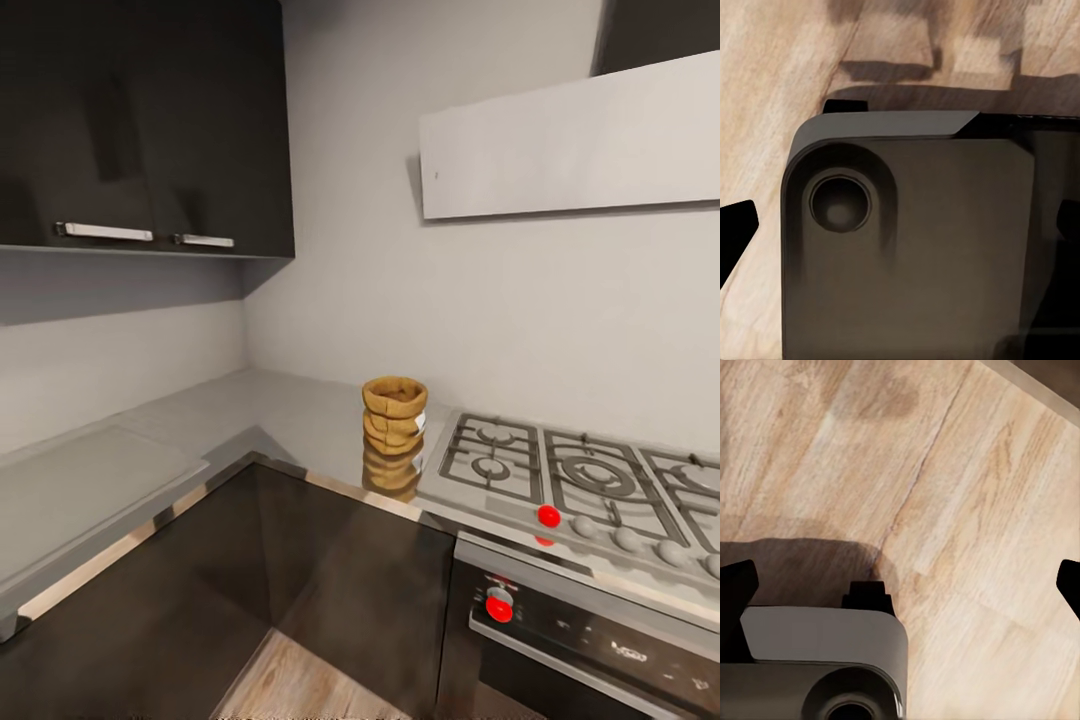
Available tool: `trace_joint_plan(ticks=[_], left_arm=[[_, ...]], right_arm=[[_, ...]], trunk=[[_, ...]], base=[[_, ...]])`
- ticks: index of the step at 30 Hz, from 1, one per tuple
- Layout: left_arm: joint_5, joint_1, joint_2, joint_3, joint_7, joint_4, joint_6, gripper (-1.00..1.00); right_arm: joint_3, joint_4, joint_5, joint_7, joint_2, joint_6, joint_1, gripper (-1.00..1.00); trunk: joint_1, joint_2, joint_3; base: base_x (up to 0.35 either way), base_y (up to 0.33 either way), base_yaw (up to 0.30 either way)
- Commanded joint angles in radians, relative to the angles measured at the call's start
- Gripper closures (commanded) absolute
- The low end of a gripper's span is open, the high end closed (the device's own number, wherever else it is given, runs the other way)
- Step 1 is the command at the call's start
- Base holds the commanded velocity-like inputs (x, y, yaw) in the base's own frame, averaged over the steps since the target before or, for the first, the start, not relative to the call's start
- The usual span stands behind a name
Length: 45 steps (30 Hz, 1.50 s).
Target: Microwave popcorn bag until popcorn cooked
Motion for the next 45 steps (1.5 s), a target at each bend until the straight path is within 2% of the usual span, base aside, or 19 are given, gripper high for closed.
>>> trace_joint_plan(ticks=[1,24,36,45], left_arm=[[0.003,0.000,0.000,0.002,-0.003,0.000,-0.003,-1.00],[0.003,0.000,0.000,0.002,-0.002,0.000,-0.003,-1.00],[0.003,0.000,0.000,0.002,-0.002,0.000,-0.003,-1.00],[0.003,0.000,0.000,0.002,-0.001,0.000,-0.003,-1.00]], right_arm=[[-0.008,0.003,0.010,-0.004,0.000,-0.005,-0.001,-1.00],[-0.008,0.003,0.010,-0.005,0.000,-0.005,-0.001,-1.00],[-0.008,0.003,0.010,-0.009,0.001,-0.009,-0.001,-1.00],[-0.008,0.003,0.009,-0.005,0.004,-0.010,-0.001,-1.00]], trunk=[[0.000,-0.001,-0.003],[0.000,-0.001,-0.040],[0.000,-0.001,-0.041],[0.000,-0.001,-0.041]], base=[[0.000,0.000,0.000],[0.000,0.000,0.000],[0.000,0.000,-0.006],[0.000,0.000,-0.219]])
